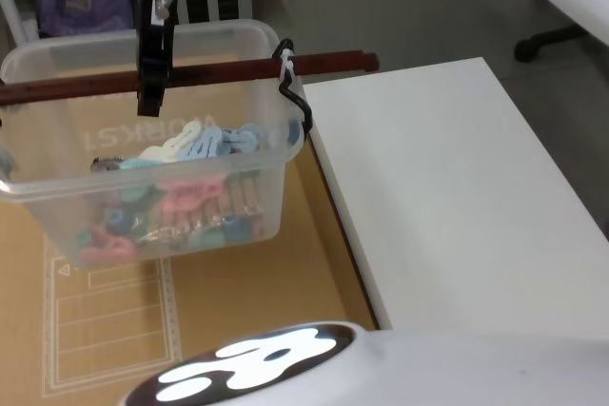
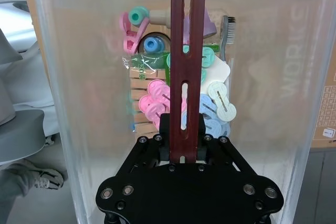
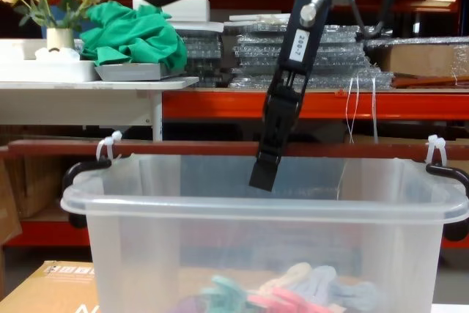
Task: Use one hand to grasp the basket and place it at the designated location.
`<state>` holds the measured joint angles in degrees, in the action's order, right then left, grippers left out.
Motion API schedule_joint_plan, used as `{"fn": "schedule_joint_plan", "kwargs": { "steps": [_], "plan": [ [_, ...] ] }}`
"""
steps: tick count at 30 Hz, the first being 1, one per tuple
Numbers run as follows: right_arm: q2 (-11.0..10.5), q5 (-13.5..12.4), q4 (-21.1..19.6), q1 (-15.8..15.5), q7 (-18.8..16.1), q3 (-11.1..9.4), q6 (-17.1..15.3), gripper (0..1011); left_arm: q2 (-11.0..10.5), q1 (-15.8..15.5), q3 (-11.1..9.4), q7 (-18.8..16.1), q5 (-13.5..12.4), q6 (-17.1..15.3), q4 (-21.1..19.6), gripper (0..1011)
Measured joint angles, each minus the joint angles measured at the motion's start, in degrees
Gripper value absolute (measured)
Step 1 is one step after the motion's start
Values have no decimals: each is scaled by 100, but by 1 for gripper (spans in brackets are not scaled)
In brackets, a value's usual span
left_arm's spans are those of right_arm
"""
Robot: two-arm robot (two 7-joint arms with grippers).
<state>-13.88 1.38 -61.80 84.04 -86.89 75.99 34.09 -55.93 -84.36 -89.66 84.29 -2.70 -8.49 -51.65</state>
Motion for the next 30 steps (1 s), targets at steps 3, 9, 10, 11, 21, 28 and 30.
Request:
{"fn": "schedule_joint_plan", "kwargs": {
  "steps": [3,9,10,11,21,28,30],
  "plan": [
    [14,-22,-11,-9,31,57,5,233,0,0,0,0,0,0,1,0],
    [36,-4,12,-79,131,172,-15,233,0,0,0,0,0,0,2,0],
    [43,-1,34,-99,158,206,-19,233,0,0,0,0,0,0,1,0],
    [46,2,45,-109,165,219,-19,233,0,0,0,0,-1,0,0,0],
    [97,-57,178,-203,228,387,13,233,0,0,0,0,-1,0,1,0],
    [156,-101,306,-246,293,494,78,233,0,0,0,0,0,0,0,0],
    [177,-121,351,-252,304,524,103,233,0,0,0,0,0,0,0,0]
  ]
}}
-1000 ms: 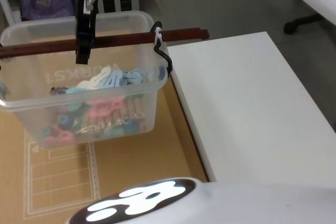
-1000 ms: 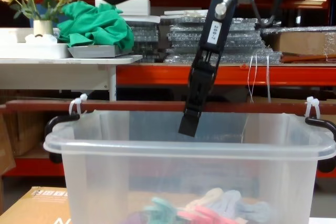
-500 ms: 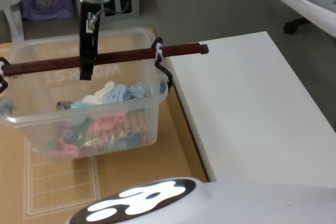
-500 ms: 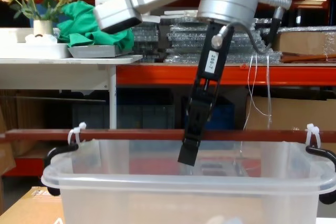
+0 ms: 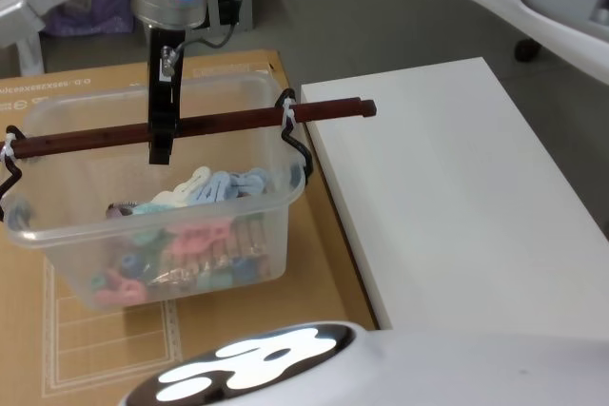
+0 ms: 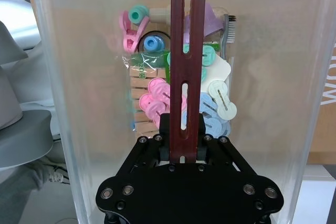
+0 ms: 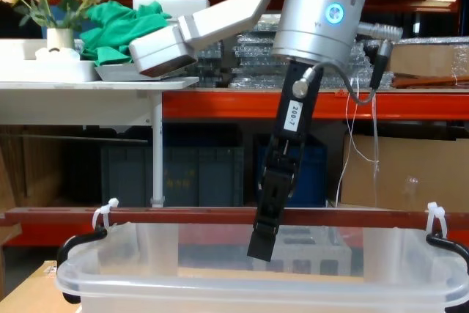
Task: Use one hand to grasp the basket and place it at the designated location.
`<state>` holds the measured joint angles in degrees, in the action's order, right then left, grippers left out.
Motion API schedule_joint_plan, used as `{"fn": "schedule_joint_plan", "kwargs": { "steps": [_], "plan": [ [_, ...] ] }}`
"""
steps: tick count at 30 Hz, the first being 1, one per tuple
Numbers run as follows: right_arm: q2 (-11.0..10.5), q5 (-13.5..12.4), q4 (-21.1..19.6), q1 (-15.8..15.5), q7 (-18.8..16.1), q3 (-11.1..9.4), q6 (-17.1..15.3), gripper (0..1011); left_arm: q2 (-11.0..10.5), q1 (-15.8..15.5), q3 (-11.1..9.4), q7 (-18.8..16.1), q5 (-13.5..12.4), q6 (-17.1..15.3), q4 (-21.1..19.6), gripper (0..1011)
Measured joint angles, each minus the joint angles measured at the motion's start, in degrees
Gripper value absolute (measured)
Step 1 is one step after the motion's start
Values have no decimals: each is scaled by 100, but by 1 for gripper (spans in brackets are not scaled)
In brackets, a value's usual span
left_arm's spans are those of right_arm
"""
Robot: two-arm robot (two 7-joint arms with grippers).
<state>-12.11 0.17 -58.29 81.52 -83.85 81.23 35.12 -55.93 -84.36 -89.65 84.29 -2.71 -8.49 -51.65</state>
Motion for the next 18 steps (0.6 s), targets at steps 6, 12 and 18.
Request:
{"fn": "schedule_joint_plan", "kwargs": {
  "steps": [6,12,18],
  "plan": [
    [60,-41,164,-52,39,93,107,233,0,0,0,0,0,0,0,0],
    [175,-93,434,-119,86,214,271,233,0,0,0,0,0,0,0,0],
    [227,-140,568,-141,95,265,356,233,-1,0,0,0,0,0,0,0]
  ]
}}
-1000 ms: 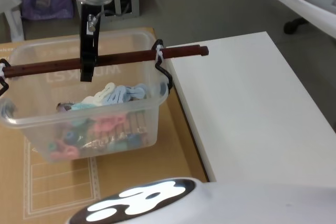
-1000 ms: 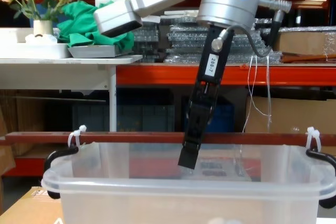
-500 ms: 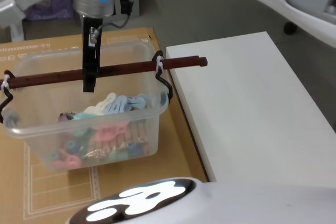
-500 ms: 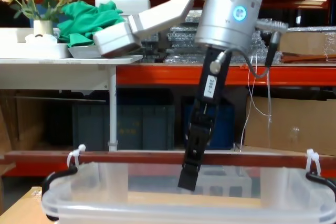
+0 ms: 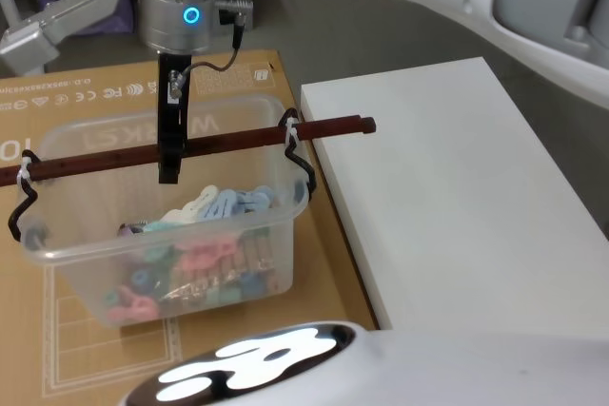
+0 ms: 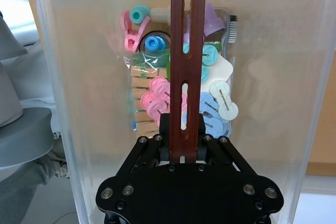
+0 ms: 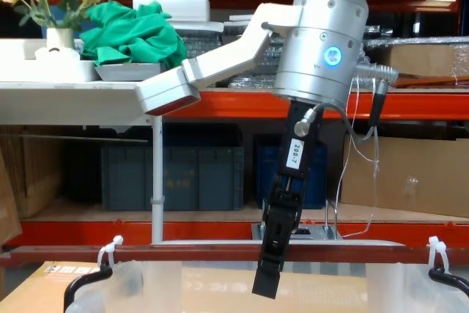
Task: Use one hand to grasp the basket and place it at the designated location.
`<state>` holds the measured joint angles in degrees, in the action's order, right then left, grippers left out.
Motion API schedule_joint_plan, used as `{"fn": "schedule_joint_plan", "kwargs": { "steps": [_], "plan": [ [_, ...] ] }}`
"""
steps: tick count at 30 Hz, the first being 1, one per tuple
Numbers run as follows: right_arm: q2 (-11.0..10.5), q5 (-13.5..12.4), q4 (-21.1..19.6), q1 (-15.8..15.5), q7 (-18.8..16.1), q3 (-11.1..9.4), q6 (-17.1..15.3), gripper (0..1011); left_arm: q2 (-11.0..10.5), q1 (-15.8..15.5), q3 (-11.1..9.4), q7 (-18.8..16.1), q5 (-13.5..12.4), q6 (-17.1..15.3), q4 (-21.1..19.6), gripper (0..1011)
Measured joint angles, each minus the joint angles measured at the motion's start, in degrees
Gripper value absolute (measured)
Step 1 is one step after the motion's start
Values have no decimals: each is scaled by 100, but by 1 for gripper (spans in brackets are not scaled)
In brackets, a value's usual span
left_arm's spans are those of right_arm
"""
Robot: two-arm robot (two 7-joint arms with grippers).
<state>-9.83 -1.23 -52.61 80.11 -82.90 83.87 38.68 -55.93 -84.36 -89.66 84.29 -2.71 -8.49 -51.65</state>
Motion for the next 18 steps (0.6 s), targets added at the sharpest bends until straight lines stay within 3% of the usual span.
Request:
{"fn": "schedule_joint_plan", "kwargs": {
  "steps": [18],
  "plan": [
    [196,-64,316,-96,-79,133,157,233,0,0,0,0,0,0,0,0]
  ]
}}
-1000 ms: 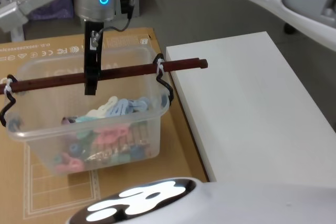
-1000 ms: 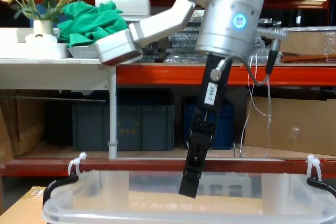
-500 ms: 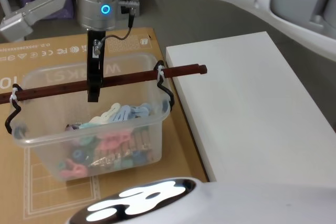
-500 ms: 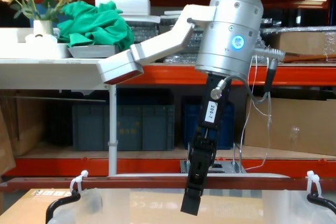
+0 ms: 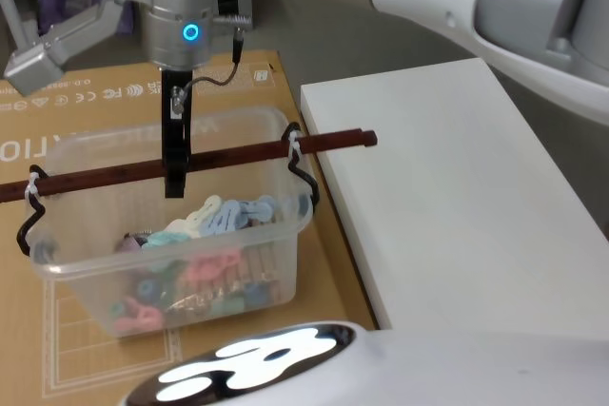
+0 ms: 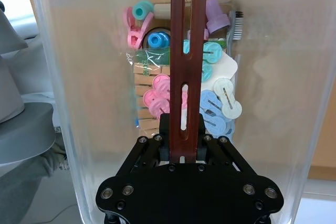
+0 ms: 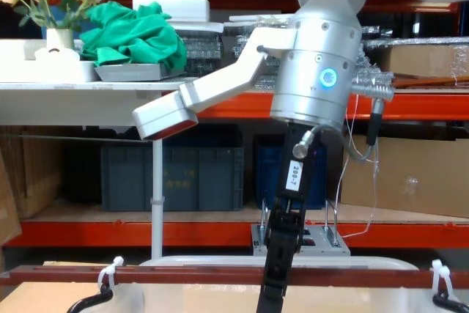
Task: Use one hand to grasp the basket and place it at the designated location.
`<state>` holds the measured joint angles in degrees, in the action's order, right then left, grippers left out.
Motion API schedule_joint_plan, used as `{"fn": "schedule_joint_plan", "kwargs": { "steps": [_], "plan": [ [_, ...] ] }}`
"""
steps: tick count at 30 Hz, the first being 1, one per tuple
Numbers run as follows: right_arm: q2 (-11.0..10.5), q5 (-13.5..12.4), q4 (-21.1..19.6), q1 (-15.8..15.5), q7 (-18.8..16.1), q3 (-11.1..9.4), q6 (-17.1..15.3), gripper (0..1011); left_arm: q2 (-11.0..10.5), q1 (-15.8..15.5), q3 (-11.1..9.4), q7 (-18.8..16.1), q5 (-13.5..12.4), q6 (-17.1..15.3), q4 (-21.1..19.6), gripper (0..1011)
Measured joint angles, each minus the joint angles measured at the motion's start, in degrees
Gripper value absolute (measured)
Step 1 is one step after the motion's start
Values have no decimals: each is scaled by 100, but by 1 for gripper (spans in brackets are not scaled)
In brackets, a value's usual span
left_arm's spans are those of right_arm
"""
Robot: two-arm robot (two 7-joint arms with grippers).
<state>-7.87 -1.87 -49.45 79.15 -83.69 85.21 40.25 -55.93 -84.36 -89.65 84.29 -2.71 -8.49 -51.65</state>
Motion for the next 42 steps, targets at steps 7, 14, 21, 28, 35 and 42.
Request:
{"fn": "schedule_joint_plan", "kwargs": {
  "steps": [7,14,21,28,35,42],
  "plan": [
    [47,-11,52,-63,-46,39,-7,233,0,0,0,0,0,0,0,0],
    [82,-16,73,-89,-86,65,-46,233,0,0,0,0,0,0,0,0],
    [86,-16,75,-90,-95,68,-55,233,0,0,0,0,0,0,0,0],
    [80,-16,70,-88,-90,66,-58,233,0,0,0,0,0,0,0,0],
    [74,-7,68,-88,-87,64,-59,353,0,0,0,0,0,0,1,0],
    [71,-3,64,-86,-82,62,-59,572,0,0,0,0,0,0,0,0]
  ]
}}
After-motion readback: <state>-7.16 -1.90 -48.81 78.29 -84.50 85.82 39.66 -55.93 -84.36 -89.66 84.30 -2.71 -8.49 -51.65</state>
